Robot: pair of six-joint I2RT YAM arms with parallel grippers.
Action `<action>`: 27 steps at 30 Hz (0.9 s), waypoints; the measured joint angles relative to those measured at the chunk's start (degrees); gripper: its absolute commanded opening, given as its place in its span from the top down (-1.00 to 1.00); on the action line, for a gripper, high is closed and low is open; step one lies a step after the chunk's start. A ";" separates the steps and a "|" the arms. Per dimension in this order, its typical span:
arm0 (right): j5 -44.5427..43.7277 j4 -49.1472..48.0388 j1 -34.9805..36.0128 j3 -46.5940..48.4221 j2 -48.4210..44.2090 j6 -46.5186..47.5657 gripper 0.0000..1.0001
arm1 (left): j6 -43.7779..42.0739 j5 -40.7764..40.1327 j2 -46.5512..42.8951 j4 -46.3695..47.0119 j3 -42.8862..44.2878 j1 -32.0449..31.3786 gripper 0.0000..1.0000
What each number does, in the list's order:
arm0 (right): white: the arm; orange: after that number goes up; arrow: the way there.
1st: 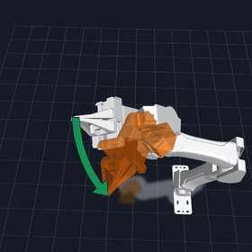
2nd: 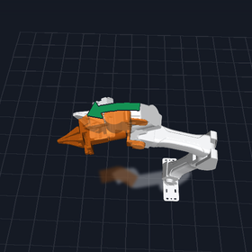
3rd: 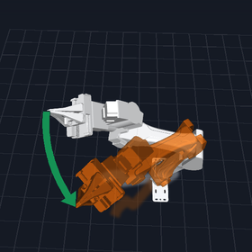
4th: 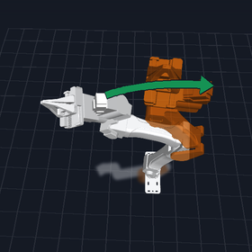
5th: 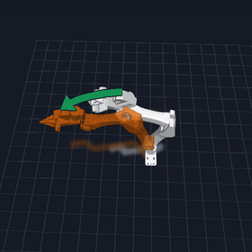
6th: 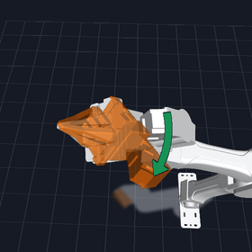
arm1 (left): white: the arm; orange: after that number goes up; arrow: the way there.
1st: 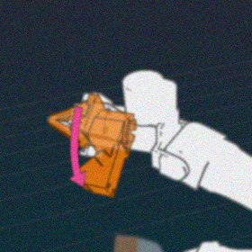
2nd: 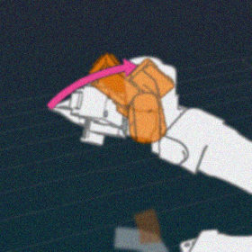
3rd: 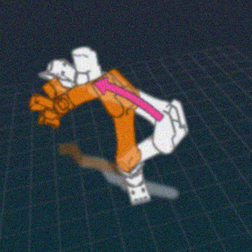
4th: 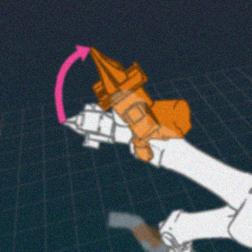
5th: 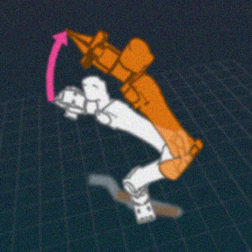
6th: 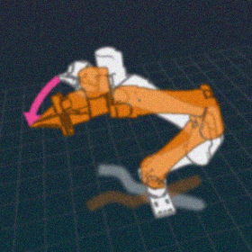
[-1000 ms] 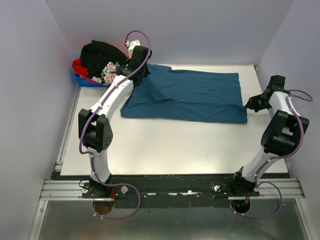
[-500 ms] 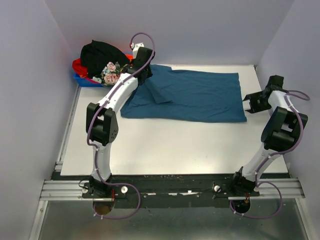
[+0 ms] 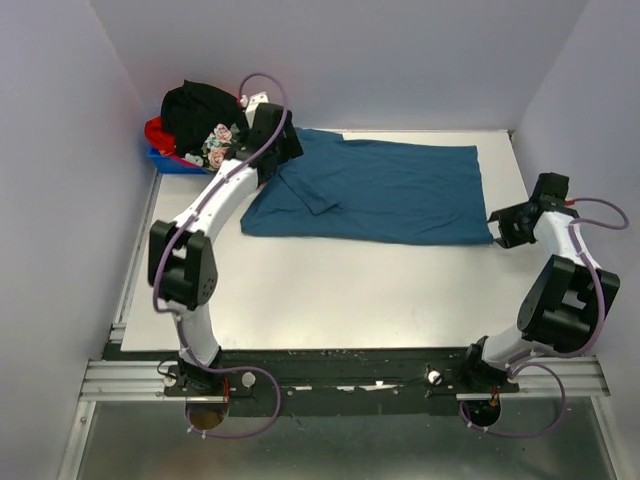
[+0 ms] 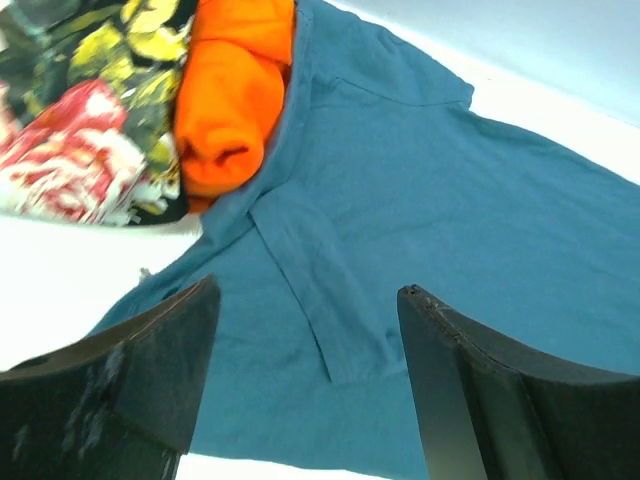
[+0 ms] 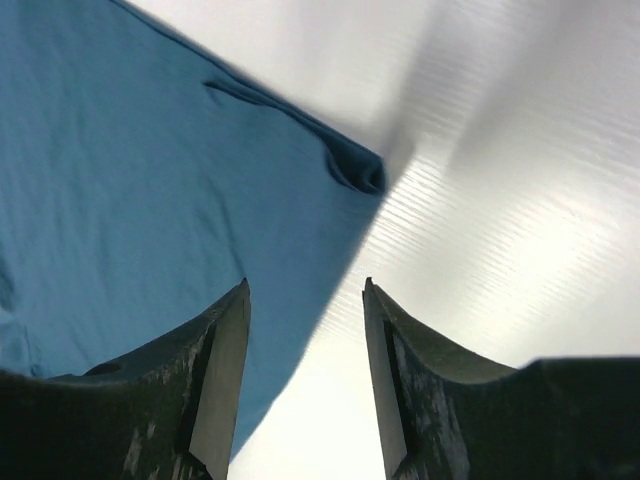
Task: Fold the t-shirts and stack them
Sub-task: Fold the flattened tshirt in 1/3 of the way
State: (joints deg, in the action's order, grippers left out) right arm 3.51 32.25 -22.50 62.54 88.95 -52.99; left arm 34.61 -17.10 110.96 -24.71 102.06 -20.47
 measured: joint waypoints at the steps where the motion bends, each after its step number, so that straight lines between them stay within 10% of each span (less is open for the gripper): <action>1: -0.17 -0.17 0.00 -1.60 -0.81 0.13 0.02 | 0.74 0.00 -3.43 0.52 -3.98 0.00 -0.64; 10: -0.28 -1.25 0.00 -9.60 -1.40 1.25 0.27 | 8.79 -0.28 -26.53 12.66 -39.65 0.00 -0.55; 27: -0.94 -2.27 0.00 -4.63 7.06 0.44 0.19 | 13.29 -0.76 -26.40 16.94 -46.73 3.06 -0.50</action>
State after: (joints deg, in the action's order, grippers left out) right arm 2.57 29.98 -22.50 57.91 96.01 -52.56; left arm 47.90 -17.87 84.55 -7.77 55.33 -17.41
